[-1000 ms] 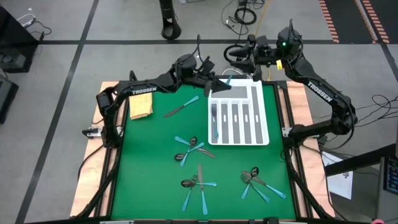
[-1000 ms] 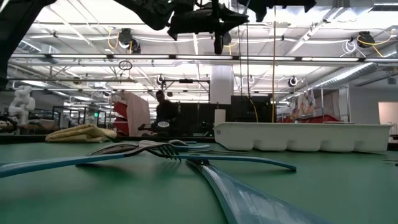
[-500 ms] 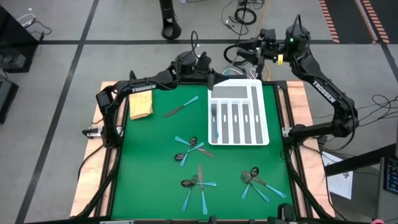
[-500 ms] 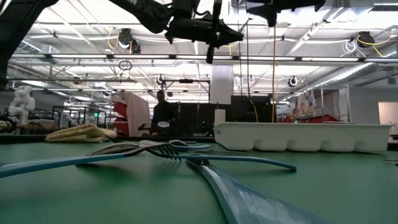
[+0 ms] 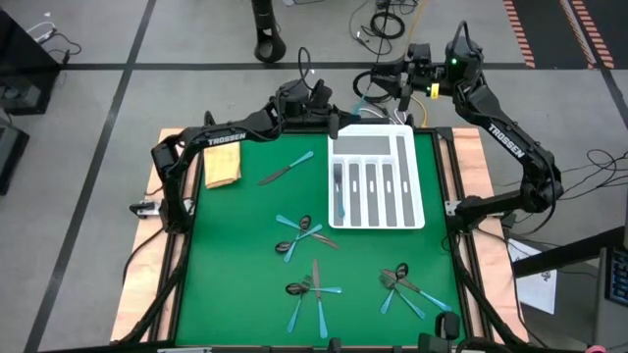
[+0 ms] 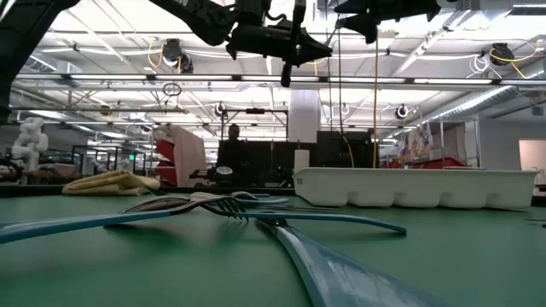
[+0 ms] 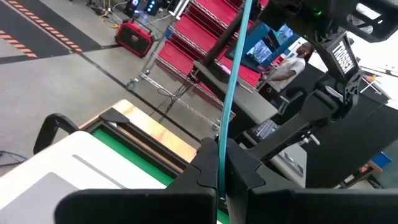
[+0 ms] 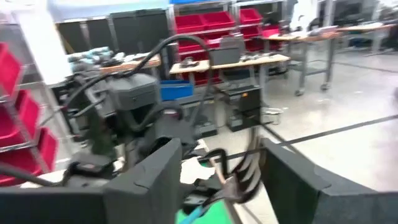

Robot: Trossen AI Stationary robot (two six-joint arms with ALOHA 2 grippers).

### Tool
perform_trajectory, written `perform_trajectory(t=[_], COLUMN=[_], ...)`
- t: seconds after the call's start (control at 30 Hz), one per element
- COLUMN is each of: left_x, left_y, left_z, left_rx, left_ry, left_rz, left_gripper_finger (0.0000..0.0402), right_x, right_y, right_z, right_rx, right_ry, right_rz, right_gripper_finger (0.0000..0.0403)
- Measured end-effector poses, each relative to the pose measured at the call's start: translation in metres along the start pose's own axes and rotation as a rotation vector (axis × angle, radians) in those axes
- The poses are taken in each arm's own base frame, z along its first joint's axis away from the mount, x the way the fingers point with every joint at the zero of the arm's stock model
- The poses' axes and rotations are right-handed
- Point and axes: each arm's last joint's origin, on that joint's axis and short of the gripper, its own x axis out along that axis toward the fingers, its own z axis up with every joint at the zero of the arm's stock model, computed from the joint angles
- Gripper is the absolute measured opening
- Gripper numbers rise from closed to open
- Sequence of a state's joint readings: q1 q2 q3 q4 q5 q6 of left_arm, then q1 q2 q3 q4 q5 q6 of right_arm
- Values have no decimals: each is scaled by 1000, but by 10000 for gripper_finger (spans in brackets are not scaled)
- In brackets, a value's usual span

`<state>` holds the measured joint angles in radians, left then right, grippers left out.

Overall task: Sort silverware
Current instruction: Put the blue fork into the silverware organizer

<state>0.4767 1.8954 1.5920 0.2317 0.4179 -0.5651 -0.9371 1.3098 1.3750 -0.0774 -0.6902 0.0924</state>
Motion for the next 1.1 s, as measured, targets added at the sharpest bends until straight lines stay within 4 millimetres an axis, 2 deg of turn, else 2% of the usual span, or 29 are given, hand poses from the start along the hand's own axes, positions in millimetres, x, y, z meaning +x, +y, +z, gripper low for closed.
perform_trajectory(t=[0.13, 0.3, 0.37, 0.8, 1.1], left_x=[0, 0, 0, -4, -32], left_y=[0, -1, -2, 0, 41], left_z=[0, 2, 3, 6, 12], left_rx=[3, 9, 10, 21, -70], left_ry=[-1, -23, -33, -2, 161], left_rz=[2, -11, -18, -43, 84], left_gripper_finger=[7, 7, 7, 20, 97], right_x=[0, 0, 0, 1, -28], right_y=[-1, -1, -2, -2, -37], right_z=[0, 0, 0, 3, 6], right_rx=[-6, -30, -39, -13, 19], right_ry=[-1, -2, -3, -39, -57], right_rz=[-35, -40, -60, -107, -321], right_gripper_finger=[138, 35, 11, 1, 1])
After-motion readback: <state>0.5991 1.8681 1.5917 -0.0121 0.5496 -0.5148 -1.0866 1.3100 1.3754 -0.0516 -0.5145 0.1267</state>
